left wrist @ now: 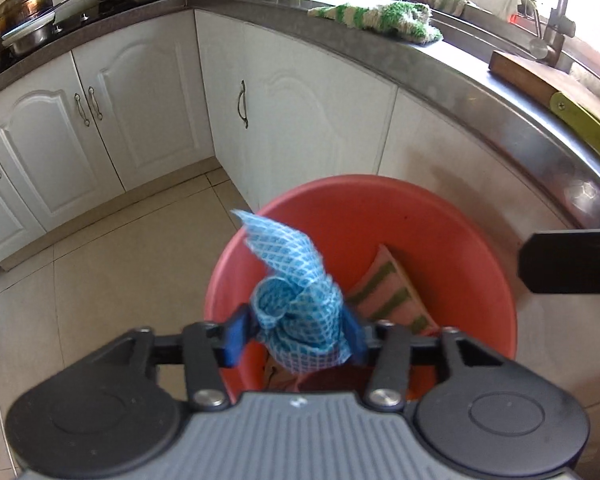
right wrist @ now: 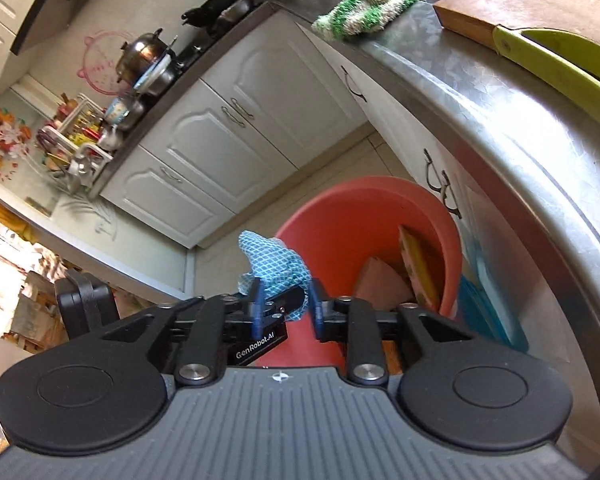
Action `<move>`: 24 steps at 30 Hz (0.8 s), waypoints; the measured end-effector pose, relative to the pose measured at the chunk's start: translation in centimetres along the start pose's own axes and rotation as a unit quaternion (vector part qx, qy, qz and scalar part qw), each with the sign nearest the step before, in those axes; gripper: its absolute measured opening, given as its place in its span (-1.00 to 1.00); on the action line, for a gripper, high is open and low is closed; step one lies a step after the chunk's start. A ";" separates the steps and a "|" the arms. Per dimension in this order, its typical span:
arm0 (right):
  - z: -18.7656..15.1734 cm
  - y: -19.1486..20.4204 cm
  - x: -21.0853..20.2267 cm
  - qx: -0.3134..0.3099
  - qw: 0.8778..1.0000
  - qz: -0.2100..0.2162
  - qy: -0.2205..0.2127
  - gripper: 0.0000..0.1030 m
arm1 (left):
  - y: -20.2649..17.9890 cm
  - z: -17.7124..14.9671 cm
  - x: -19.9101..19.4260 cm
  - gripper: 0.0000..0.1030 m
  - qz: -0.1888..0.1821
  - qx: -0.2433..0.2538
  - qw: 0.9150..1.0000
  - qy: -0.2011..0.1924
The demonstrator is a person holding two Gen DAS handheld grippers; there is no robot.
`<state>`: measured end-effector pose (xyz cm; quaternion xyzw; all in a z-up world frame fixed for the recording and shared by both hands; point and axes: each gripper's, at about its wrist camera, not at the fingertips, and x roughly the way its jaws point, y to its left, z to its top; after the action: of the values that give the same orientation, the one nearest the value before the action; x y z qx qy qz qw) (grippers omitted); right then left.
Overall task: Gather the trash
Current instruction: 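Open both tools to drop the cloth, peel and cabbage into the bin, then move both open tools back up to the counter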
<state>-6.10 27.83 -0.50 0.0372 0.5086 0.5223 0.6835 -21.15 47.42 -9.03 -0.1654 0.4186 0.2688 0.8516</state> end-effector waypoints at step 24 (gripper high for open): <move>-2.5 -0.6 -7.2 -0.049 0.986 -0.113 -0.113 0.95 | -3.9 2.5 -4.2 0.72 -0.004 0.042 0.998 -0.041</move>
<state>-7.09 20.92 2.73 0.0049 0.4033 0.4584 0.7920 -19.42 44.24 -3.92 -0.1203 0.3934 0.2543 0.8752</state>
